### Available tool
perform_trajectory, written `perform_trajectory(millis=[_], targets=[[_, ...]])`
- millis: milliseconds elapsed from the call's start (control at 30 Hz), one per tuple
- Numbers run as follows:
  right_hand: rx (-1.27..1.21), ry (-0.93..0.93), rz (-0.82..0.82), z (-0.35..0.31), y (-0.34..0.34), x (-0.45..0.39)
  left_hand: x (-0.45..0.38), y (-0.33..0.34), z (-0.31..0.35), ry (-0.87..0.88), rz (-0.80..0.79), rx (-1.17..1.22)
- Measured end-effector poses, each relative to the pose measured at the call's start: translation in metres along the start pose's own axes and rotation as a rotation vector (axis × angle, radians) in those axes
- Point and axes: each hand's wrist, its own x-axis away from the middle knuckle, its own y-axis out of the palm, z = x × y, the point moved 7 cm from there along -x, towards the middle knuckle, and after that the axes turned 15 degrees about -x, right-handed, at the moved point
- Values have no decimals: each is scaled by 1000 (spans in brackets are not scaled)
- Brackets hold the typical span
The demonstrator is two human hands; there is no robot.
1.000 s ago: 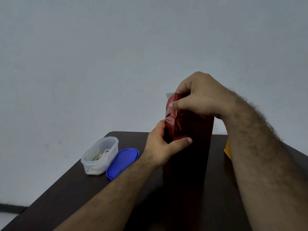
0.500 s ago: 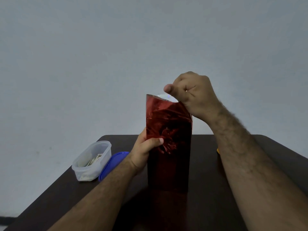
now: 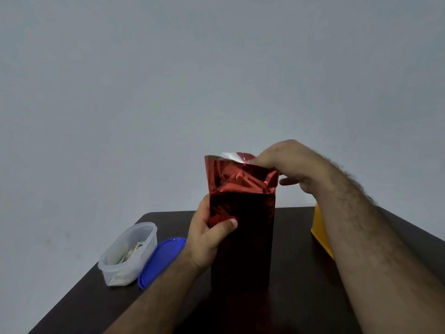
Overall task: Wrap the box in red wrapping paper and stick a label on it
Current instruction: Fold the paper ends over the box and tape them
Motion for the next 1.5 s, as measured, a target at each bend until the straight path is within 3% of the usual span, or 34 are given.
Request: perform_trajectory(millis=[233,500,567,633,700,800,1000,1200,1500], targets=[[-152,-266,235,-19,-10,1,4,2,3,-5,-31,-7],[-479,-493,212,-51,-35,25,2,5,6,-26,-88,25],[-354,-444,196,-49,-39,21,3,5,12,-17,-105,30],[-278,-249,162,-27,-35,8,2,2,13,-6,-102,23],[-350,-137,214,4,-25,-1,3,-4,12,-17,-55,23],[-585,-180,376,45,-11,2,3,-11,11,-25,24,38],[-693,-283,150,73,46,21,3,-7,28,60,45,38],[-667,-356,253,75,49,34,-14,-26,43,-63,184,116],[-776,-419,209,78,45,25,-59,-37,63,-62,96,117]])
